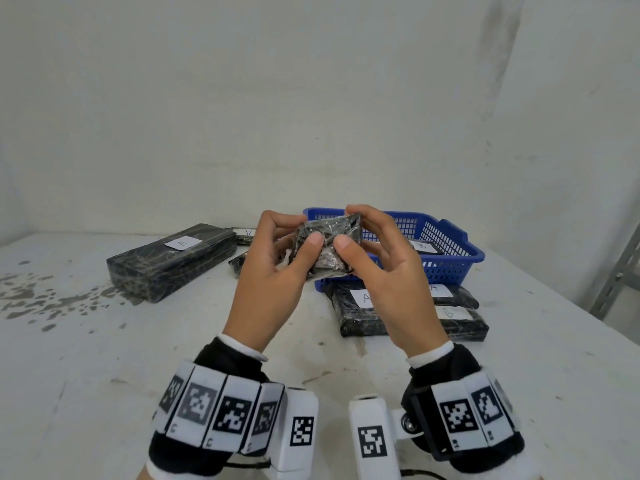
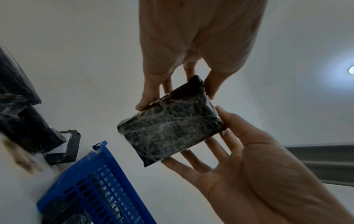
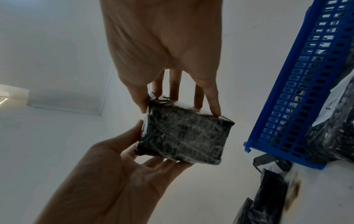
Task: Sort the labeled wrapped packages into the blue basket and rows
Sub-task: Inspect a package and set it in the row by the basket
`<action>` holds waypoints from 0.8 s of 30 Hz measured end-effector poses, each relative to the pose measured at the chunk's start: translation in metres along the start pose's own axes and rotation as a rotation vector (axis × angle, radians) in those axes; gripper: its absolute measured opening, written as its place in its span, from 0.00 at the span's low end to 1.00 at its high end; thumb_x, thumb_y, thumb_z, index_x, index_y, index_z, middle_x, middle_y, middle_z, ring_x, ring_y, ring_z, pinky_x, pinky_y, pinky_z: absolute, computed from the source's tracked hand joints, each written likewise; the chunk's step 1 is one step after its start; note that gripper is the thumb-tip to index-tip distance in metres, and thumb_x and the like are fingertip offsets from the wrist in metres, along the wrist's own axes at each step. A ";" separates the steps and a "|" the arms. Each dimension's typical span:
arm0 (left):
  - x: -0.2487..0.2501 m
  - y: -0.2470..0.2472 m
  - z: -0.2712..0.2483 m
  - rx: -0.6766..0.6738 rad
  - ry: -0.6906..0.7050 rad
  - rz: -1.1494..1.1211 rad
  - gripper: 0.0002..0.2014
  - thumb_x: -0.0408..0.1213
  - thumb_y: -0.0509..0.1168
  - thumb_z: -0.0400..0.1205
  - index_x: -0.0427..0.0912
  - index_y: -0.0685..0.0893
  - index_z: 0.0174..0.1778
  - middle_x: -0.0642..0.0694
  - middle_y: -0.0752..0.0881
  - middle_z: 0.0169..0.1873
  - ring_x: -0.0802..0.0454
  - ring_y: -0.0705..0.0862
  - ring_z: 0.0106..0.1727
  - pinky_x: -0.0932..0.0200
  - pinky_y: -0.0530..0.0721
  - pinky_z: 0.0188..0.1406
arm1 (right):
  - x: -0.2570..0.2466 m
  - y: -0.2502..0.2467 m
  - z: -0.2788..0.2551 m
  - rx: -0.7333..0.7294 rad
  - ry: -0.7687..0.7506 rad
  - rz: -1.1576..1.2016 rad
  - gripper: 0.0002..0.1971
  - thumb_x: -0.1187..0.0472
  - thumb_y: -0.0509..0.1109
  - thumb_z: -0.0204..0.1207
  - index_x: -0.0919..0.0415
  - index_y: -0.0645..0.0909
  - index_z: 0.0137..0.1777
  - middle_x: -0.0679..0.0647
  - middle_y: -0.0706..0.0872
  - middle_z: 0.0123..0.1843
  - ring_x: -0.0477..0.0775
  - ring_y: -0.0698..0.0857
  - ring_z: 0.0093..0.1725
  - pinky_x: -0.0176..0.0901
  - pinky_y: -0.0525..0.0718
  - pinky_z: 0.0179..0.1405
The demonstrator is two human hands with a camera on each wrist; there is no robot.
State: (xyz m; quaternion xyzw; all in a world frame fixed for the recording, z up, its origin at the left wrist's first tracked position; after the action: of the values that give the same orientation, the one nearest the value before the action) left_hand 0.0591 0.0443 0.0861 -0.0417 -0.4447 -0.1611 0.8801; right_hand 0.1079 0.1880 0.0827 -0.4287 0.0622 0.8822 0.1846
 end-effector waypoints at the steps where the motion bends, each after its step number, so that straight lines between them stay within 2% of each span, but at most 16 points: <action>1: 0.001 0.000 0.000 0.005 -0.008 -0.002 0.07 0.41 0.64 0.83 0.43 0.77 0.53 0.47 0.87 0.49 0.59 0.87 0.47 0.64 0.84 0.43 | -0.001 -0.001 0.000 -0.001 -0.019 0.006 0.16 0.56 0.74 0.81 0.41 0.81 0.66 0.41 0.86 0.66 0.51 0.85 0.67 0.60 0.86 0.65; 4: -0.001 0.003 -0.002 -0.015 -0.106 -0.012 0.16 0.56 0.57 0.81 0.46 0.75 0.52 0.55 0.89 0.38 0.60 0.87 0.40 0.58 0.86 0.40 | -0.008 0.001 -0.001 -0.018 -0.079 0.050 0.17 0.65 0.73 0.81 0.49 0.82 0.67 0.47 0.86 0.66 0.45 0.84 0.68 0.49 0.86 0.66; 5: -0.002 0.003 -0.003 -0.026 -0.139 -0.019 0.16 0.56 0.57 0.82 0.46 0.74 0.52 0.58 0.89 0.35 0.60 0.87 0.37 0.59 0.87 0.37 | -0.009 0.003 -0.001 -0.034 -0.090 0.057 0.17 0.67 0.72 0.81 0.51 0.82 0.67 0.47 0.86 0.68 0.42 0.83 0.68 0.47 0.85 0.67; 7: -0.007 -0.001 -0.003 -0.008 -0.182 -0.056 0.11 0.48 0.61 0.85 0.44 0.74 0.54 0.58 0.88 0.31 0.62 0.86 0.33 0.61 0.85 0.30 | -0.008 0.006 -0.002 -0.055 -0.080 0.059 0.14 0.65 0.71 0.82 0.54 0.83 0.66 0.48 0.85 0.70 0.42 0.82 0.70 0.49 0.83 0.71; 9: -0.012 -0.007 -0.003 0.041 -0.216 -0.058 0.11 0.42 0.67 0.83 0.44 0.76 0.57 0.53 0.90 0.40 0.60 0.88 0.38 0.58 0.85 0.33 | -0.005 0.005 -0.001 -0.038 -0.056 0.092 0.10 0.58 0.72 0.82 0.55 0.85 0.62 0.49 0.86 0.70 0.48 0.83 0.72 0.54 0.82 0.72; 11: -0.017 -0.009 -0.002 0.060 -0.240 -0.051 0.14 0.42 0.70 0.80 0.49 0.78 0.60 0.48 0.88 0.55 0.55 0.88 0.50 0.52 0.87 0.46 | -0.003 0.002 -0.001 -0.002 -0.020 0.109 0.13 0.51 0.74 0.78 0.51 0.86 0.61 0.48 0.86 0.71 0.51 0.83 0.71 0.58 0.82 0.71; 12: -0.017 -0.008 -0.003 0.060 -0.247 -0.059 0.15 0.40 0.70 0.81 0.51 0.78 0.62 0.47 0.86 0.59 0.54 0.87 0.55 0.50 0.87 0.53 | 0.000 0.001 0.000 0.009 0.010 0.124 0.15 0.49 0.76 0.76 0.48 0.85 0.62 0.47 0.85 0.71 0.51 0.85 0.70 0.59 0.84 0.69; 14: -0.017 -0.006 -0.003 0.051 -0.251 -0.086 0.17 0.36 0.68 0.81 0.52 0.77 0.65 0.46 0.84 0.63 0.52 0.85 0.61 0.48 0.84 0.62 | 0.007 0.002 0.000 -0.001 0.098 0.162 0.19 0.47 0.78 0.75 0.43 0.83 0.66 0.48 0.84 0.71 0.50 0.87 0.67 0.58 0.87 0.63; 16: -0.016 -0.003 -0.003 0.025 -0.243 -0.093 0.19 0.33 0.67 0.82 0.51 0.76 0.68 0.47 0.85 0.63 0.51 0.84 0.63 0.46 0.83 0.64 | 0.012 0.004 0.000 -0.033 0.159 0.218 0.19 0.52 0.76 0.77 0.47 0.83 0.68 0.52 0.86 0.69 0.52 0.87 0.66 0.57 0.88 0.62; 18: -0.015 -0.001 -0.002 0.002 -0.226 -0.110 0.21 0.32 0.66 0.83 0.50 0.75 0.71 0.46 0.87 0.59 0.53 0.87 0.59 0.51 0.86 0.57 | 0.012 0.003 0.000 -0.030 0.173 0.277 0.18 0.60 0.73 0.77 0.53 0.82 0.67 0.55 0.88 0.66 0.56 0.88 0.65 0.57 0.90 0.59; 20: -0.015 0.001 -0.002 -0.014 -0.209 -0.134 0.20 0.33 0.65 0.83 0.51 0.73 0.71 0.44 0.89 0.54 0.55 0.89 0.50 0.60 0.86 0.43 | 0.011 0.003 -0.001 -0.029 0.179 0.312 0.18 0.61 0.71 0.75 0.55 0.81 0.65 0.57 0.88 0.65 0.58 0.88 0.64 0.60 0.90 0.58; 21: -0.015 0.002 -0.002 -0.022 -0.204 -0.144 0.20 0.33 0.64 0.83 0.51 0.73 0.70 0.43 0.90 0.52 0.55 0.89 0.48 0.63 0.85 0.38 | 0.012 0.003 -0.001 -0.030 0.183 0.318 0.17 0.60 0.73 0.75 0.55 0.80 0.64 0.58 0.88 0.65 0.58 0.89 0.62 0.60 0.90 0.57; 23: -0.015 0.004 -0.002 -0.031 -0.197 -0.159 0.20 0.32 0.64 0.83 0.51 0.73 0.70 0.44 0.90 0.52 0.55 0.89 0.47 0.64 0.84 0.35 | 0.012 0.003 -0.002 -0.026 0.196 0.307 0.19 0.58 0.78 0.74 0.56 0.78 0.62 0.58 0.90 0.63 0.57 0.91 0.57 0.59 0.90 0.56; 24: -0.015 0.003 -0.002 -0.030 -0.190 -0.158 0.19 0.34 0.65 0.83 0.52 0.73 0.69 0.45 0.90 0.53 0.54 0.89 0.48 0.64 0.84 0.36 | 0.015 0.002 -0.002 -0.021 0.206 0.293 0.19 0.59 0.77 0.73 0.57 0.77 0.61 0.58 0.90 0.62 0.56 0.92 0.55 0.58 0.89 0.57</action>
State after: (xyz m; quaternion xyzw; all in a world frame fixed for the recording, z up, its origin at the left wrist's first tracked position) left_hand 0.0536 0.0507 0.0734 -0.0346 -0.5255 -0.2321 0.8178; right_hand 0.1004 0.1894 0.0699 -0.5051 0.1331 0.8517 0.0423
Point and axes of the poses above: each hand's wrist, its own z-axis towards the middle knuckle, its own y-axis out of the palm, x = y × z, the point moved 9 cm from there along z, towards the middle knuckle
